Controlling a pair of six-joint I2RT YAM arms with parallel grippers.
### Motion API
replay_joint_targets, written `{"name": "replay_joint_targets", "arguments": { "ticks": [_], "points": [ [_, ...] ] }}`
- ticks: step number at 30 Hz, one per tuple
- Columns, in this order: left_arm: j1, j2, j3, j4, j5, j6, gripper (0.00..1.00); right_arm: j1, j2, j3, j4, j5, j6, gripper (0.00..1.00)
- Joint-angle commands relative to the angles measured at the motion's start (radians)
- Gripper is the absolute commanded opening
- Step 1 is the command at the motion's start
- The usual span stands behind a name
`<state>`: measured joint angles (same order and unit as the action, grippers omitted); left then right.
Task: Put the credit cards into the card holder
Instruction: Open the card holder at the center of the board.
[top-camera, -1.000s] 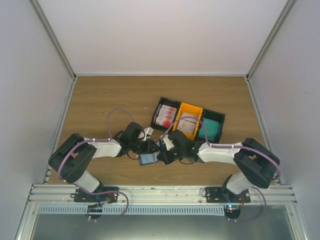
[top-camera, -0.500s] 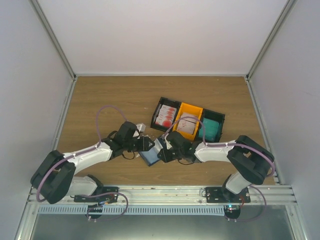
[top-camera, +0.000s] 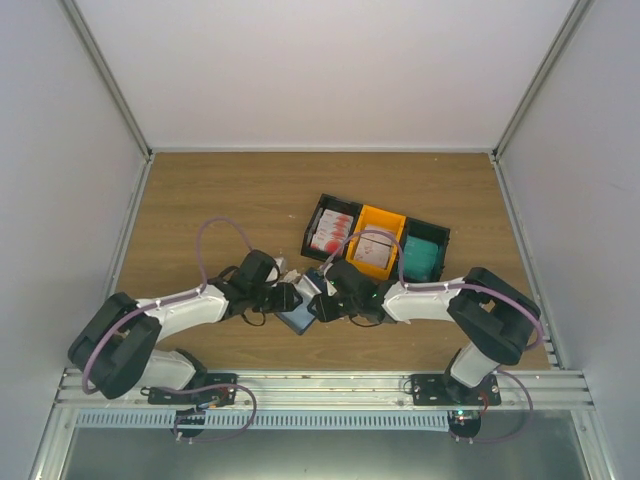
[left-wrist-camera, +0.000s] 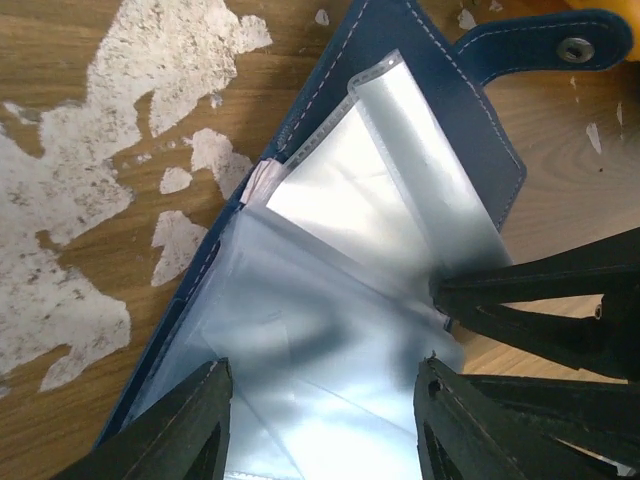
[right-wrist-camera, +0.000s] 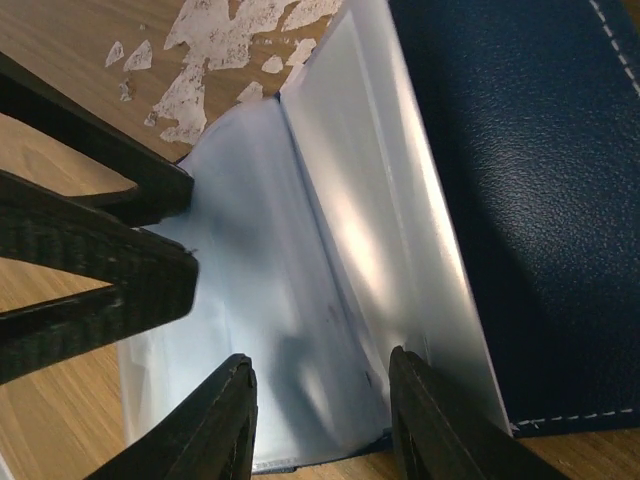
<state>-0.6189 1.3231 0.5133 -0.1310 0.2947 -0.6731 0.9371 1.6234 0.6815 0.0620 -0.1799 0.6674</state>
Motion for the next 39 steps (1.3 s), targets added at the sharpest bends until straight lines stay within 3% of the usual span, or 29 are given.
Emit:
{"name": "replay_joint_targets", "arguments": {
  "ticks": [1, 10, 23, 29, 34, 39],
  "points": [
    [0.004, 0.053, -0.016, 0.049, 0.064, -0.010, 0.51, 0.009, 0.049, -0.005, -0.057, 0.040, -0.003, 0.39],
    [0.004, 0.109, -0.031, 0.186, 0.161, -0.027, 0.50, 0.009, 0.062, -0.021, -0.031, -0.033, -0.011, 0.40],
    [0.004, 0.057, -0.058, 0.327, 0.122, -0.009, 0.44, 0.009, 0.001, -0.051, 0.037, -0.067, -0.038, 0.45],
    [0.005, 0.071, -0.048, 0.374, 0.129, -0.015, 0.42, 0.009, -0.022, -0.040, 0.041, 0.032, -0.003, 0.44],
    [0.005, 0.107, -0.018, 0.384, 0.139, -0.006, 0.41, 0.009, -0.017, -0.005, -0.001, 0.128, -0.016, 0.37],
    [0.005, 0.118, -0.005, 0.379, 0.137, -0.007, 0.40, 0.009, 0.024, 0.027, -0.051, 0.177, -0.040, 0.22]
  ]
}}
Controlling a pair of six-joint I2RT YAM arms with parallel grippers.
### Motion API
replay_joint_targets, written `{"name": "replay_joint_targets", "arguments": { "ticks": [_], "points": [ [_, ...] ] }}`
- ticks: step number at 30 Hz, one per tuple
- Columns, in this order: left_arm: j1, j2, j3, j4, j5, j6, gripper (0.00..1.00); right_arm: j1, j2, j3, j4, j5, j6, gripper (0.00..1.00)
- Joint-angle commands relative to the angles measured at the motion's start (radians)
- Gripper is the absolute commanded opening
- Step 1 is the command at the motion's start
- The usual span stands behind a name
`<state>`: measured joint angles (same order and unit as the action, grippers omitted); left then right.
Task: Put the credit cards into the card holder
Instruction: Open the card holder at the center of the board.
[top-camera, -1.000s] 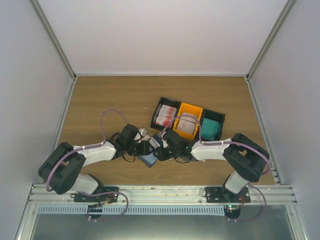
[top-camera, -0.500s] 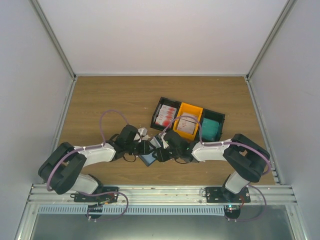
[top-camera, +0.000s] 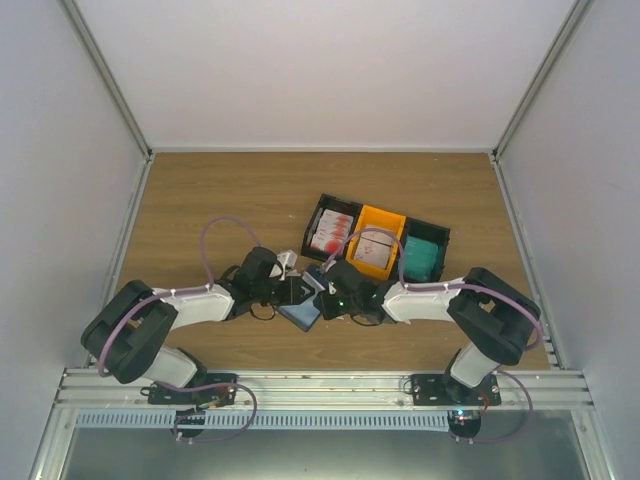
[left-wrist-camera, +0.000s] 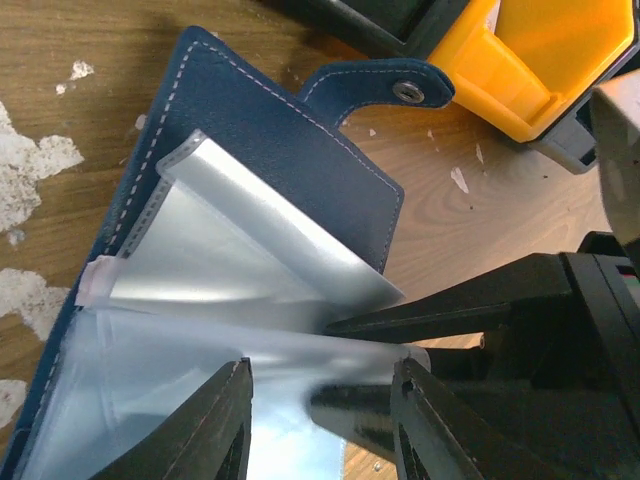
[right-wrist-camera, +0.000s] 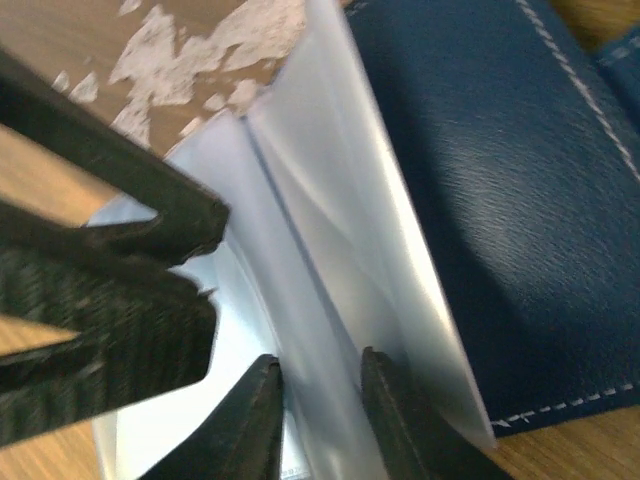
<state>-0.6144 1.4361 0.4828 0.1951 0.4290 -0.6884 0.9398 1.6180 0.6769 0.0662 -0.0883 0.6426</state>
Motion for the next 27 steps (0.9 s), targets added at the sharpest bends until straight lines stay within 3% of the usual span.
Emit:
{"name": "replay_joint_targets", "arguments": {
  "ticks": [1, 5, 12, 19, 27],
  "points": [
    [0.001, -0.006, 0.023, 0.048, -0.006, 0.004, 0.40, 0.007, 0.030, 0.033, -0.060, 0.087, -0.014, 0.19],
    [0.001, -0.082, 0.004, -0.010, -0.084, -0.011, 0.42, 0.008, 0.013, 0.033, -0.056, 0.057, 0.018, 0.13],
    [0.001, -0.261, -0.078, -0.094, -0.164, -0.061, 0.52, -0.030, -0.009, 0.025, -0.049, -0.130, 0.211, 0.01],
    [0.001, -0.289, -0.156, -0.077, -0.126, -0.107, 0.52, -0.081, -0.076, -0.077, 0.096, -0.231, 0.451, 0.00],
    [0.010, -0.211, -0.151, 0.019, -0.003, -0.100, 0.55, -0.092, -0.045, -0.180, 0.337, -0.312, 0.645, 0.03]
  ]
}}
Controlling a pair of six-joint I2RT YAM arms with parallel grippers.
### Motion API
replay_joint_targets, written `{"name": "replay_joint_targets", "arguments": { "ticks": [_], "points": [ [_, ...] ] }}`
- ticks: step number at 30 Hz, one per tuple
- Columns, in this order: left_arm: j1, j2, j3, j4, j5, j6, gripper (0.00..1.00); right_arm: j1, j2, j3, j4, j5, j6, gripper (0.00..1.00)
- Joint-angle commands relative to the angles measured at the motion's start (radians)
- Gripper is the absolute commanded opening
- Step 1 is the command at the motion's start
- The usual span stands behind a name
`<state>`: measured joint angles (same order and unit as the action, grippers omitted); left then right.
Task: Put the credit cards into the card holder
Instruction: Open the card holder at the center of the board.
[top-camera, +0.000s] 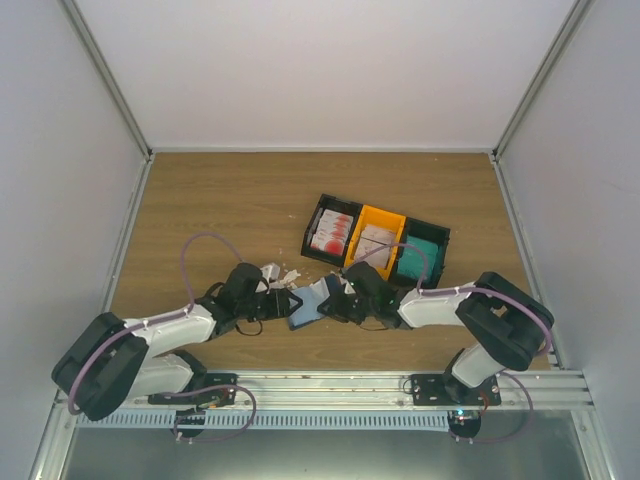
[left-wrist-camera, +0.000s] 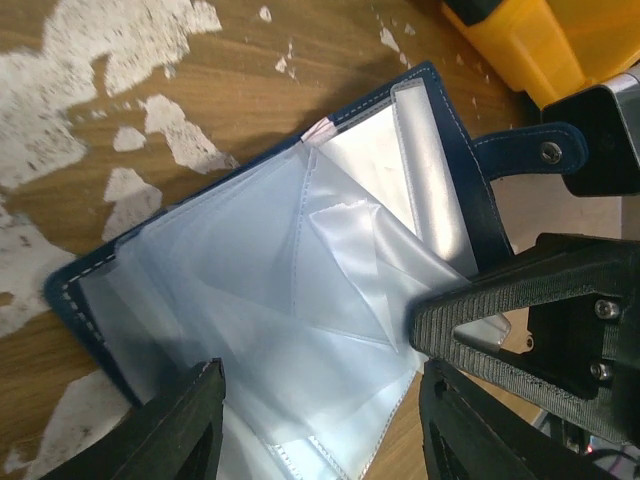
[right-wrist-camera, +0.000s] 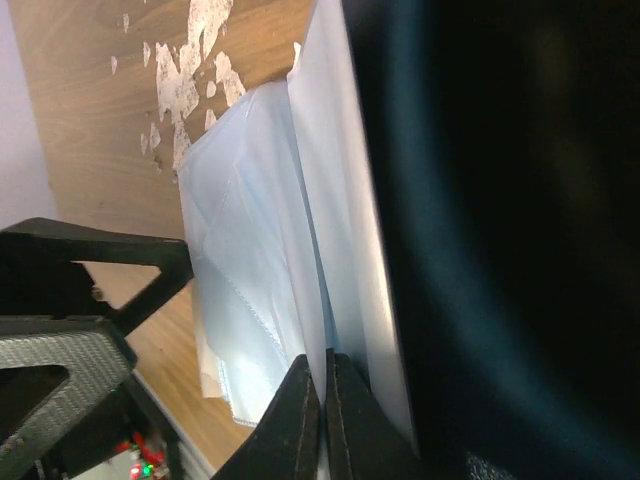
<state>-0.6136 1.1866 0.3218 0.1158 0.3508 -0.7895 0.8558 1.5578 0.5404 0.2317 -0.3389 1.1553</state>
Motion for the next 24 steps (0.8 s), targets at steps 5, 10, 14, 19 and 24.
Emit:
{"name": "replay_joint_targets", "arguments": {
  "ticks": [5, 10, 14, 19, 24],
  "points": [
    [0.013, 0.081, 0.022, 0.146, 0.105, 0.010, 0.52, -0.012, 0.026, -0.060, 0.213, -0.074, 0.152, 0.03],
    [0.018, 0.153, 0.038, 0.164, 0.118, -0.001, 0.51, -0.021, 0.031, -0.070, 0.243, -0.098, 0.156, 0.03],
    [0.019, 0.189, 0.035, 0.232, 0.177, -0.016, 0.47, -0.026, 0.037, -0.072, 0.252, -0.111, 0.144, 0.04],
    [0.018, 0.180, 0.040, 0.240, 0.174, -0.004, 0.41, -0.028, 0.038, -0.074, 0.240, -0.102, 0.109, 0.13],
    [0.020, 0.186, 0.055, 0.253, 0.197, 0.009, 0.43, -0.028, 0.033, -0.075, 0.240, -0.101, 0.077, 0.28]
  ]
}}
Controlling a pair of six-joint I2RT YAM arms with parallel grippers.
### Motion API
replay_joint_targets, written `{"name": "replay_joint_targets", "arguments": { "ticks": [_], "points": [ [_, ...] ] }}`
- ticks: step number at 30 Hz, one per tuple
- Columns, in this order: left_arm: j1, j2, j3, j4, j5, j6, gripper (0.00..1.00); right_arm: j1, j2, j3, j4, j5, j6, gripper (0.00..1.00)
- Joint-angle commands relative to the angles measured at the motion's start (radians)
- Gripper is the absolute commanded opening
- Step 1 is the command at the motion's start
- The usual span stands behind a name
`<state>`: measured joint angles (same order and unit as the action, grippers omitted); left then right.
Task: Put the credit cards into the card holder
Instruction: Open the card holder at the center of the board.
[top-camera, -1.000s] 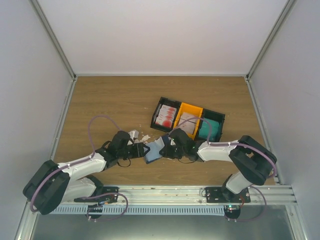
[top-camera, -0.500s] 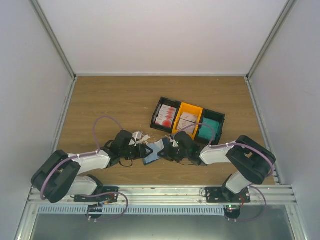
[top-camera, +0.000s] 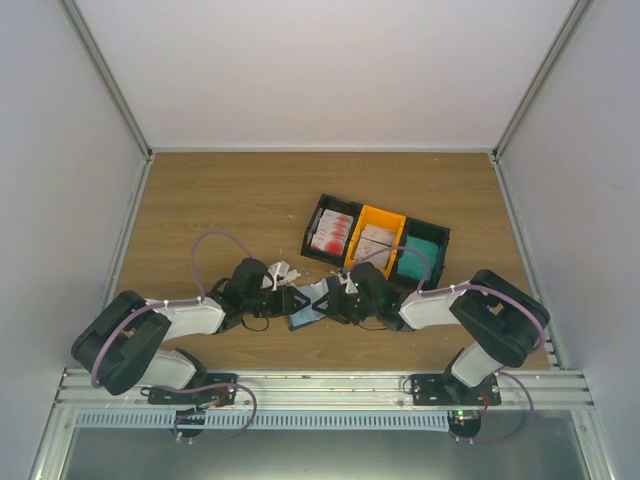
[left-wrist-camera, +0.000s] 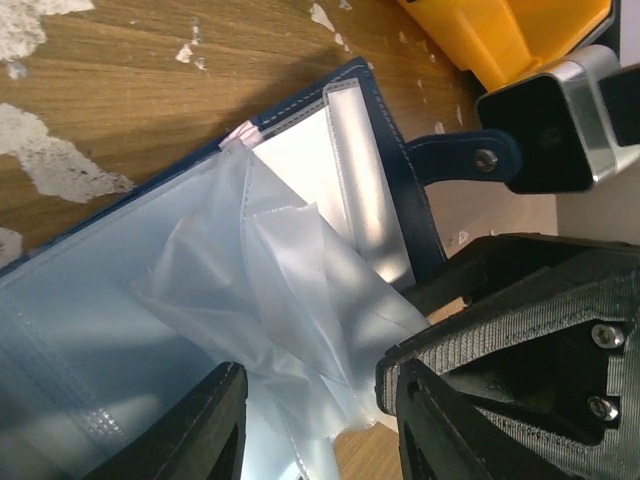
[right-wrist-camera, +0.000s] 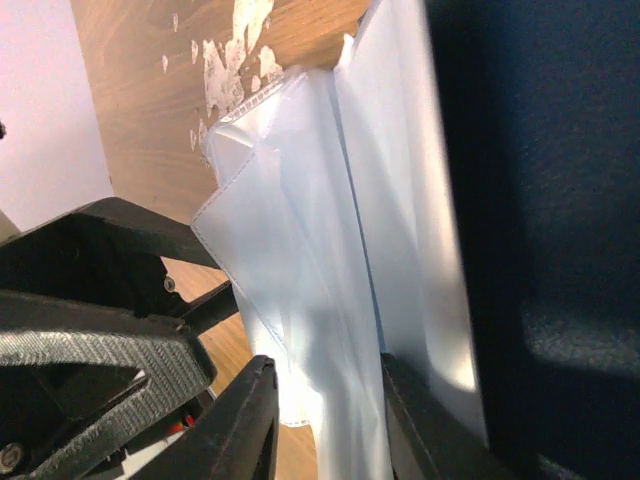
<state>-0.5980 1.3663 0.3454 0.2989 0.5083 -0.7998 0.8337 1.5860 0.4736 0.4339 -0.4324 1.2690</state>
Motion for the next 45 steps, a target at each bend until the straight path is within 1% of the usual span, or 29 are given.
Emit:
{"name": "replay_joint_targets", "arguments": {
  "ticks": [1, 5, 10, 14, 19, 26, 32, 38, 42, 45],
  "points": [
    [0.003, 0.014, 0.039, 0.070, 0.050, 0.019, 0.44, -0.007, -0.001, -0.011, 0.041, -0.005, -0.044, 0.32],
    [0.003, 0.060, 0.069, 0.072, 0.086, 0.022, 0.47, -0.005, -0.041, -0.026, 0.041, 0.016, -0.078, 0.45],
    [0.003, 0.109, 0.111, 0.075, 0.128, 0.033, 0.50, -0.005, -0.116, -0.063, 0.035, 0.047, -0.118, 0.58],
    [0.003, 0.154, 0.150, 0.079, 0.168, 0.036, 0.51, -0.006, -0.179, -0.093, 0.025, 0.071, -0.136, 0.65],
    [-0.005, 0.198, 0.185, 0.079, 0.192, 0.035, 0.52, -0.005, -0.257, -0.111, -0.074, 0.152, -0.155, 0.70],
    [-0.049, 0.264, 0.243, 0.071, 0.209, 0.039, 0.52, -0.006, -0.400, -0.125, -0.262, 0.324, -0.179, 0.73],
    [-0.093, 0.287, 0.290, 0.071, 0.191, 0.039, 0.52, -0.005, -0.565, -0.125, -0.454, 0.508, -0.182, 0.75],
    [-0.125, 0.323, 0.345, 0.073, 0.184, 0.054, 0.53, -0.005, -0.697, -0.105, -0.607, 0.639, -0.202, 0.76],
    [-0.128, 0.349, 0.371, 0.084, 0.182, 0.059, 0.55, -0.005, -0.747, -0.084, -0.653, 0.672, -0.250, 0.75],
    [-0.129, 0.350, 0.394, 0.074, 0.179, 0.072, 0.56, -0.005, -0.762, -0.075, -0.622, 0.640, -0.320, 0.68]
  ]
}}
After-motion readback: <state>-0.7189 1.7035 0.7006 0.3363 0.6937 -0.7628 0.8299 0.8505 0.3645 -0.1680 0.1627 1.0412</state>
